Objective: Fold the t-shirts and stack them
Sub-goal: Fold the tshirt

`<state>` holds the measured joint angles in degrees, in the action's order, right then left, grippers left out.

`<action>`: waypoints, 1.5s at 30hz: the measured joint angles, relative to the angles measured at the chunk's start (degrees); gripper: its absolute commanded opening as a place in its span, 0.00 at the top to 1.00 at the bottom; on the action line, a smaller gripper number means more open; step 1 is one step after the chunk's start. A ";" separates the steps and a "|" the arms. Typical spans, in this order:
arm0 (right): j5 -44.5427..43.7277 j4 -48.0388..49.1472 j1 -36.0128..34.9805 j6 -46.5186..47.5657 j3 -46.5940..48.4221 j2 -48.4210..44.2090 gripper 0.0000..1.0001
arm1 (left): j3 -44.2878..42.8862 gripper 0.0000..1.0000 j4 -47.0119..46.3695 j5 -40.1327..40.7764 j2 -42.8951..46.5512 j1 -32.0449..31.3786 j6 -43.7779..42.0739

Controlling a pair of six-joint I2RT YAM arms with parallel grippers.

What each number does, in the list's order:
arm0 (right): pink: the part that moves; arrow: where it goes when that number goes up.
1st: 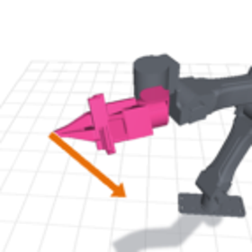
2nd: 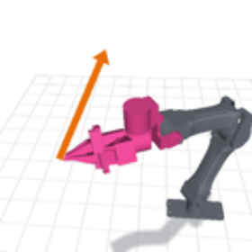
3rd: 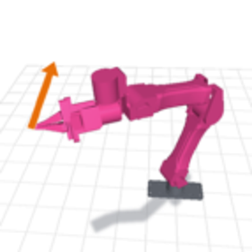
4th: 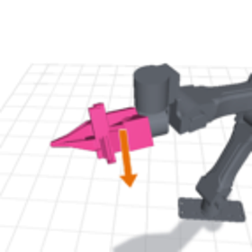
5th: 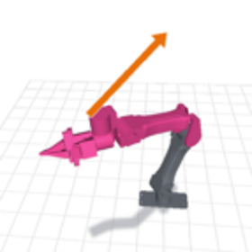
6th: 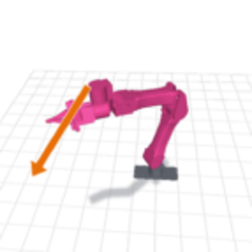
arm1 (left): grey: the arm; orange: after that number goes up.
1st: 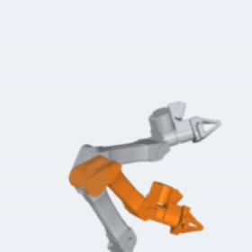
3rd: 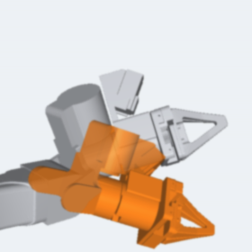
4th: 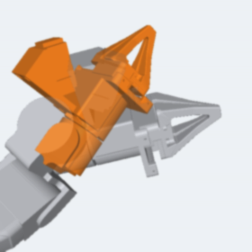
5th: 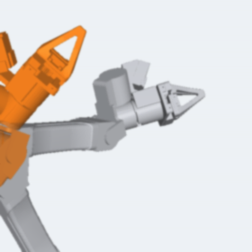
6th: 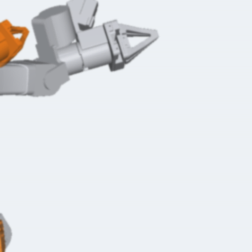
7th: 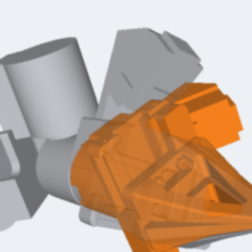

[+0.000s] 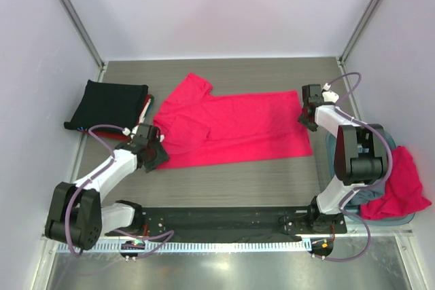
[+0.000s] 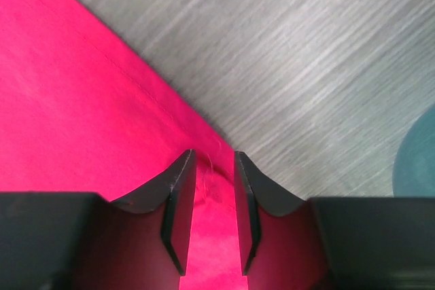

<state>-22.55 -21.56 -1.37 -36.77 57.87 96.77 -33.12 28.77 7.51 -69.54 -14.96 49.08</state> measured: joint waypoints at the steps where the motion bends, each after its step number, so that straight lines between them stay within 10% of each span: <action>1: 0.07 0.04 0.04 0.00 0.31 0.00 0.64 | 0.26 0.41 0.02 -0.07 0.96 -0.02 -0.22; 5: 1.07 0.11 0.09 0.22 1.36 -0.44 0.65 | 0.85 0.26 0.24 -0.35 7.56 0.00 -0.72; 7: 2.05 0.55 0.09 0.68 1.73 -1.22 0.64 | 0.63 0.00 0.46 -0.42 10.62 0.00 -1.77; 14: 7.54 4.35 0.09 3.76 4.66 -1.73 0.60 | -6.49 0.00 1.51 -0.24 13.53 0.00 -2.69; 17: 9.55 4.59 0.09 4.68 9.99 0.90 0.43 | -9.49 0.00 -1.40 -1.01 11.76 0.00 -3.08; 35: 9.27 1.99 0.37 6.91 37.44 27.56 0.41 | -71.76 0.09 -8.44 -1.53 -52.30 1.90 -17.57; 45: 9.18 0.07 0.46 7.82 41.99 32.50 0.67 | -93.79 0.23 -6.95 -4.87 -70.55 3.08 -17.27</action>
<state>-13.37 -21.50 -0.91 -28.95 99.85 129.27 -126.91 21.82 2.63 -140.09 -11.88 31.81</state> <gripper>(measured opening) 0.419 0.794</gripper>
